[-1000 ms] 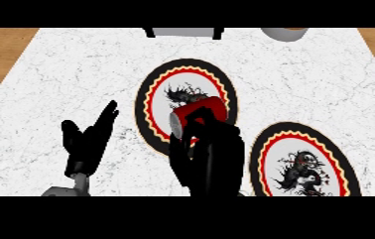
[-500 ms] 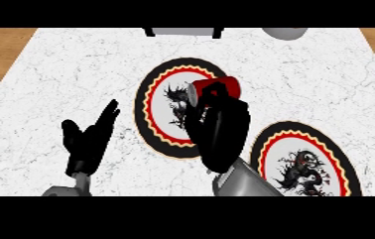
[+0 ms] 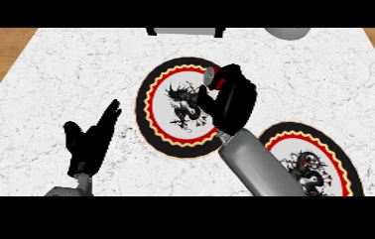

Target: Pick the can from the plate and place it in the plate

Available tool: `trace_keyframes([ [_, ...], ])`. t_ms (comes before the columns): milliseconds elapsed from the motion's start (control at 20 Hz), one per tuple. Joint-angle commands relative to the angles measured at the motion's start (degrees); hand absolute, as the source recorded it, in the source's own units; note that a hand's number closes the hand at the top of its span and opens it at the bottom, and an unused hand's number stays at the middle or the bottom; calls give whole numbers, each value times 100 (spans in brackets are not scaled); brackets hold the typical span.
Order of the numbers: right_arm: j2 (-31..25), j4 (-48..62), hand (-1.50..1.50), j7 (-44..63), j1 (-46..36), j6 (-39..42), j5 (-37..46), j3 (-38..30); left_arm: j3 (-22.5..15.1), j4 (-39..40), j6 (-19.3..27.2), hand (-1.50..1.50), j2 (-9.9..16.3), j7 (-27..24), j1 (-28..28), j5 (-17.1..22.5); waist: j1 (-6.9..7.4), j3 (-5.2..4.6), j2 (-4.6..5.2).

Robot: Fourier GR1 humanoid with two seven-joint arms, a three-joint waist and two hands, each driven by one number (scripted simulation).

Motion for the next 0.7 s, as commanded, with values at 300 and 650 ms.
trace_keyframes([
  [300, 42, 2064, -150, -1081, -737, -876, -2941, -144, -171, 308, -73, 0, -202, -235, 223, -91, 106, -30, 64],
  [650, 42, 1622, -150, -2762, -612, -2295, -3973, -255, -84, 80, -105, 0, -45, 100, 212, -59, 43, -19, 43],
])
